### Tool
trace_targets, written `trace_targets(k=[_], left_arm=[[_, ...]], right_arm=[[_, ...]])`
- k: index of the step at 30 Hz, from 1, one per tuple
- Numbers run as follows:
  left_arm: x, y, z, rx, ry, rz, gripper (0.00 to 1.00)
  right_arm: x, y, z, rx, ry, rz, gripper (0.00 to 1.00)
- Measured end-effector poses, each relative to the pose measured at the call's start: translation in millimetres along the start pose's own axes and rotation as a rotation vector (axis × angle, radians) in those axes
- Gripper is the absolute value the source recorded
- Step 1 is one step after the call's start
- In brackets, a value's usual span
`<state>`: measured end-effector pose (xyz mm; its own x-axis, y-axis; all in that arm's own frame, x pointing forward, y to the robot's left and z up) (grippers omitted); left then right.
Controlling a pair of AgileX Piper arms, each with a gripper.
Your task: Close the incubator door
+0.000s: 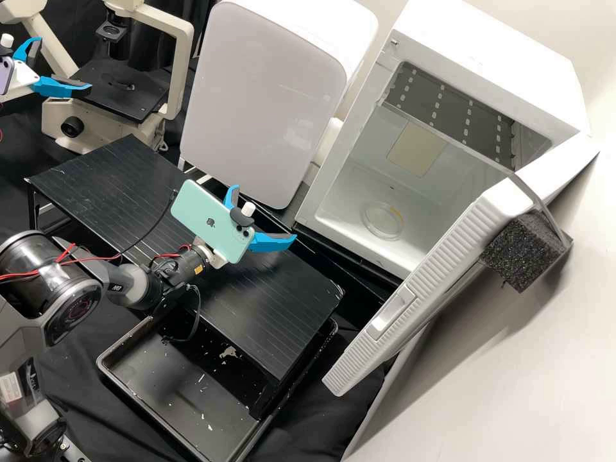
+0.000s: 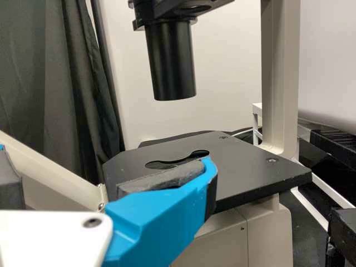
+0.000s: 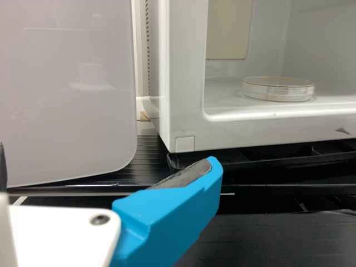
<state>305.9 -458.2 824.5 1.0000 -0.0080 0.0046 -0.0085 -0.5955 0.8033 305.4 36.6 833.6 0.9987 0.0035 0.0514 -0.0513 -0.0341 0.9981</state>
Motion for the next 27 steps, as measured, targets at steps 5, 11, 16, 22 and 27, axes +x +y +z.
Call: trace_targets(k=[5, 11, 16, 22, 27], left_arm=[[0.0, 0.0, 0.0, 0.0, 0.0, 0.0, 1.0], [0.0, 0.0, 0.0, 0.0, 0.0, 0.0, 1.0], [0.0, 0.0, 0.0, 0.0, 0.0, 0.0, 1.0], [0.0, 0.0, 0.0, 0.0, 0.0, 0.0, 1.0], [0.0, 0.0, 0.0, 0.0, 0.0, 0.0, 1.0]], right_arm=[[0.0, 0.0, 0.0, 0.0, 0.0, 0.0, 1.0], [0.0, 0.0, 0.0, 0.0, 0.0, 0.0, 1.0], [-4.8, -1.8, 2.1, -0.001, 0.009, 0.009, 1.0], [-23.7, -14.1, 2.7, -0.038, 0.034, 0.008, 1.0], [-50.7, -3.7, 10.9, -0.056, 0.029, 0.063, 1.0]])
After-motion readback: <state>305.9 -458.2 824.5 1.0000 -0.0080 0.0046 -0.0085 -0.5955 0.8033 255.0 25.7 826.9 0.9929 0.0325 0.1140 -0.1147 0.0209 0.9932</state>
